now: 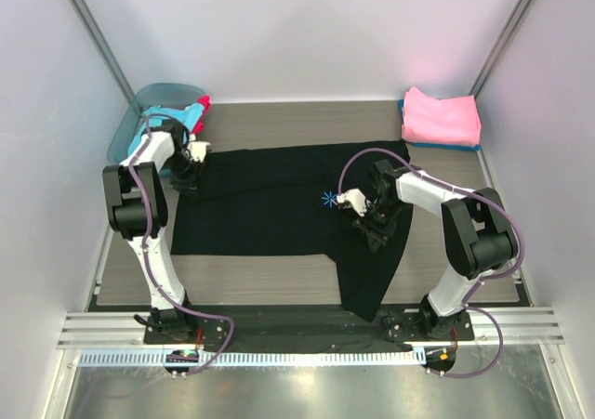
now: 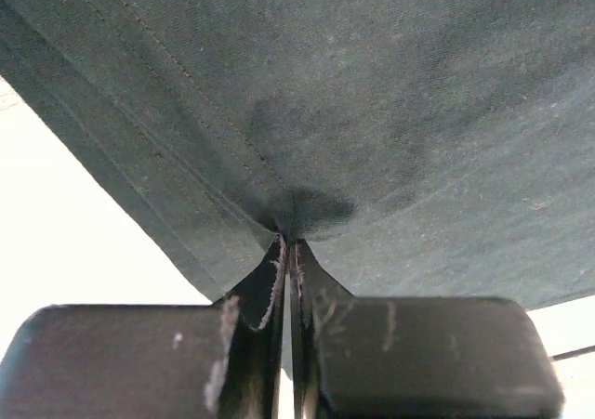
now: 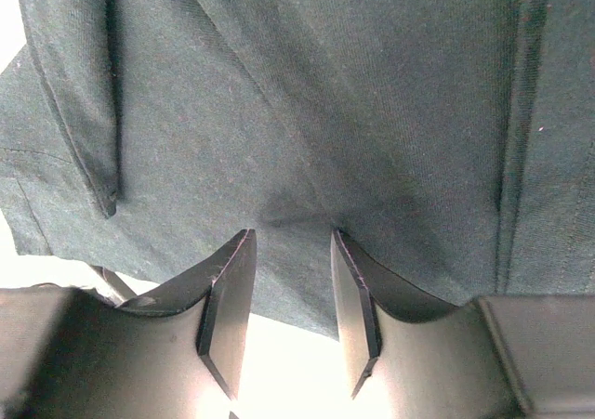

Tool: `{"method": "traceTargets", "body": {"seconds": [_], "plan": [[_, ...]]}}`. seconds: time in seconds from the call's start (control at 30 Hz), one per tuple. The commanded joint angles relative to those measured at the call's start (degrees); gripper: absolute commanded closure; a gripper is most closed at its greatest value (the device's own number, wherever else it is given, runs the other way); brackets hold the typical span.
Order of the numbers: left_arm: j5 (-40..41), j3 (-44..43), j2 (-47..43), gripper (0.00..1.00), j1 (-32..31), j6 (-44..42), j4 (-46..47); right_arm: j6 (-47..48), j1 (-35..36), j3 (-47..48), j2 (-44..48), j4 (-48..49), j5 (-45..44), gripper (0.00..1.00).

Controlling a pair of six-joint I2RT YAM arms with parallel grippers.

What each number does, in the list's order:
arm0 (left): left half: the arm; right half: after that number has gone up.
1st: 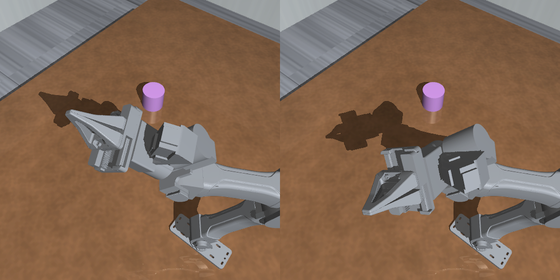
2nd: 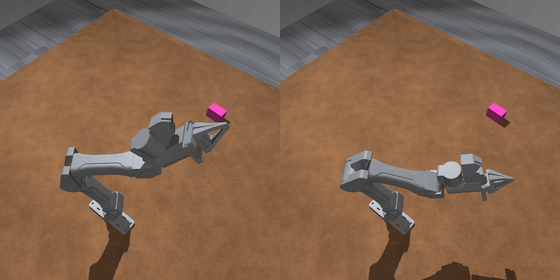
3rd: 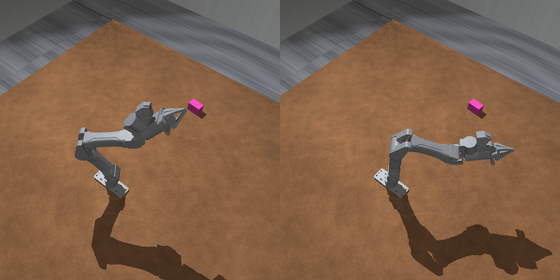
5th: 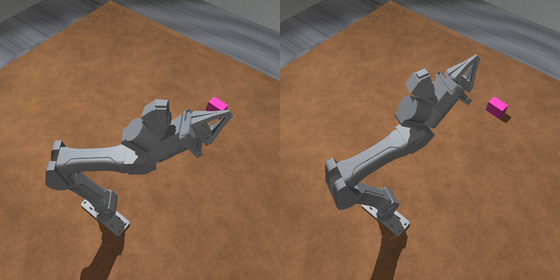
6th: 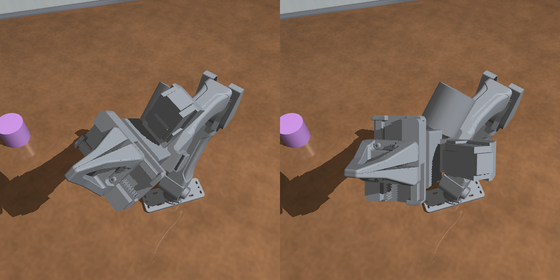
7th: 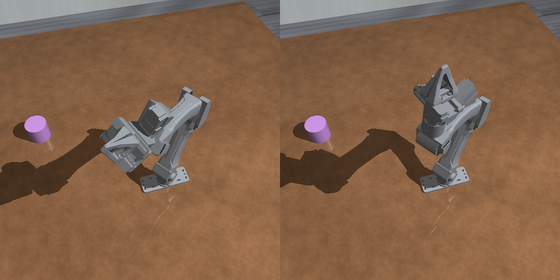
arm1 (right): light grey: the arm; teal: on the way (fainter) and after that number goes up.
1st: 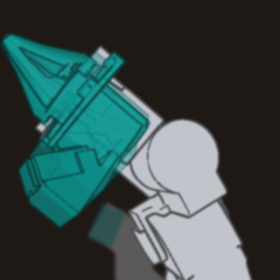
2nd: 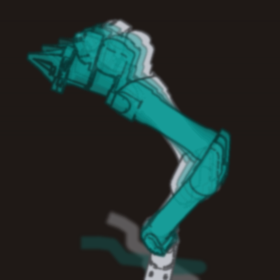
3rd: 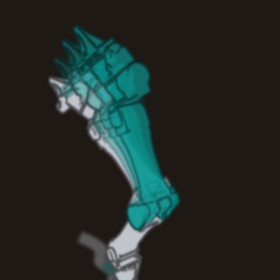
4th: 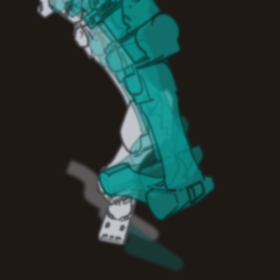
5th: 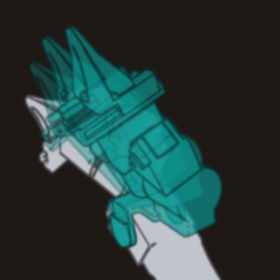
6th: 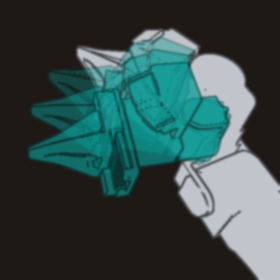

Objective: Fold and stack the t-shirts
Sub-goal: Fold the tshirt

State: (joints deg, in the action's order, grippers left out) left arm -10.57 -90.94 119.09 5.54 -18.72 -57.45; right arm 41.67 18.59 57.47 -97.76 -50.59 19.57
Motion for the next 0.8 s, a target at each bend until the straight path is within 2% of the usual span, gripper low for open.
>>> {"method": "traceTargets", "body": {"seconds": [0.0,0.43,0.77], "plan": [[0.72,0.41,-4.29,1.0,-0.09,-1.93,-0.03,2.18,-0.13,-4.39,-4.81,7.78,-7.62,0.55],[6.17,0.58,-8.61,1.0,0.0,-8.87,-1.0,2.36,-0.22,-5.0,-8.5,8.14,-12.02,0.58],[9.77,6.03,-9.93,0.99,-0.09,-15.81,0.32,2.01,-0.22,-4.92,-8.94,7.87,-12.54,0.58]]}}
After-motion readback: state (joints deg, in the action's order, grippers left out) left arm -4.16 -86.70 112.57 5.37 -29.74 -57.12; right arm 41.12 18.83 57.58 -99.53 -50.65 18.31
